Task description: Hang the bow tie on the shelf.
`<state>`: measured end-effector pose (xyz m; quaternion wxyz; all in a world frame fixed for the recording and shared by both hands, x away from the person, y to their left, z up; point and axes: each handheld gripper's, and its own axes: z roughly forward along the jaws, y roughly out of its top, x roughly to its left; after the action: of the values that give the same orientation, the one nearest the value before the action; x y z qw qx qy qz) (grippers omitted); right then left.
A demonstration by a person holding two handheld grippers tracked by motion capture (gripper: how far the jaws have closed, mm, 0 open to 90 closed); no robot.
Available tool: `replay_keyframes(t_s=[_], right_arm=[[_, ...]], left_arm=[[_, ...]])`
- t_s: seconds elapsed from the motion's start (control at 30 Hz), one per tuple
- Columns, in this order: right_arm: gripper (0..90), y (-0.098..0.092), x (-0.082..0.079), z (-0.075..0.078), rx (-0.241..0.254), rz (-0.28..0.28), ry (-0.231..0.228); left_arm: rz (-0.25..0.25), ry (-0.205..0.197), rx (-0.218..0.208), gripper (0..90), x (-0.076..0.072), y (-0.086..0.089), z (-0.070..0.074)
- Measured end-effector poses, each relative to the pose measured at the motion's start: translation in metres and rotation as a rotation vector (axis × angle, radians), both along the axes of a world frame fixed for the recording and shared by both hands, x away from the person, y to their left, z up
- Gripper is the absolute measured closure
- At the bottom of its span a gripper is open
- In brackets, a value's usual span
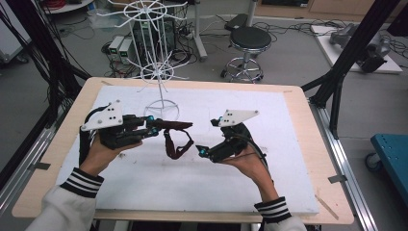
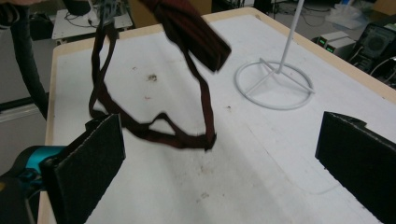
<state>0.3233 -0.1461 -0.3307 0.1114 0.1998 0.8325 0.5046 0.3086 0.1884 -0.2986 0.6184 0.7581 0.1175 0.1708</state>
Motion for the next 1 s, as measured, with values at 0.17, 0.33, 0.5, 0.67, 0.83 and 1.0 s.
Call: replay_keyframes(t_s=[0.17, 0.33, 0.5, 0.67, 0.83, 1.0], right_arm=[[0.7, -0.014, -0.009, -0.003, 0.032, -0.024, -0.013], [0.7, -0.027, -0.018, -0.008, 0.053, -0.059, -0.036], [0.7, -0.045, -0.026, -0.016, 0.089, -0.103, -0.045], [0.7, -0.064, -0.033, -0.024, 0.137, -0.149, -0.046], [0.7, -0.080, -0.039, -0.032, 0.186, -0.197, -0.056], [0.7, -0.093, -0.044, -0.040, 0.220, -0.242, -0.072]], left_arm=[[0.019, -0.005, -0.022, 82.5, 0.002, 0.006, 0.007], [0.025, -0.001, -0.031, 82.5, 0.008, 0.009, 0.013], [0.033, 0.001, -0.062, 82.5, 0.017, 0.012, 0.019], [0.055, 0.009, -0.072, 82.5, 0.028, 0.016, 0.022], [0.069, 0.007, -0.091, 82.5, 0.035, 0.020, 0.028], [0.084, 0.005, -0.094, 82.5, 0.042, 0.021, 0.034]])
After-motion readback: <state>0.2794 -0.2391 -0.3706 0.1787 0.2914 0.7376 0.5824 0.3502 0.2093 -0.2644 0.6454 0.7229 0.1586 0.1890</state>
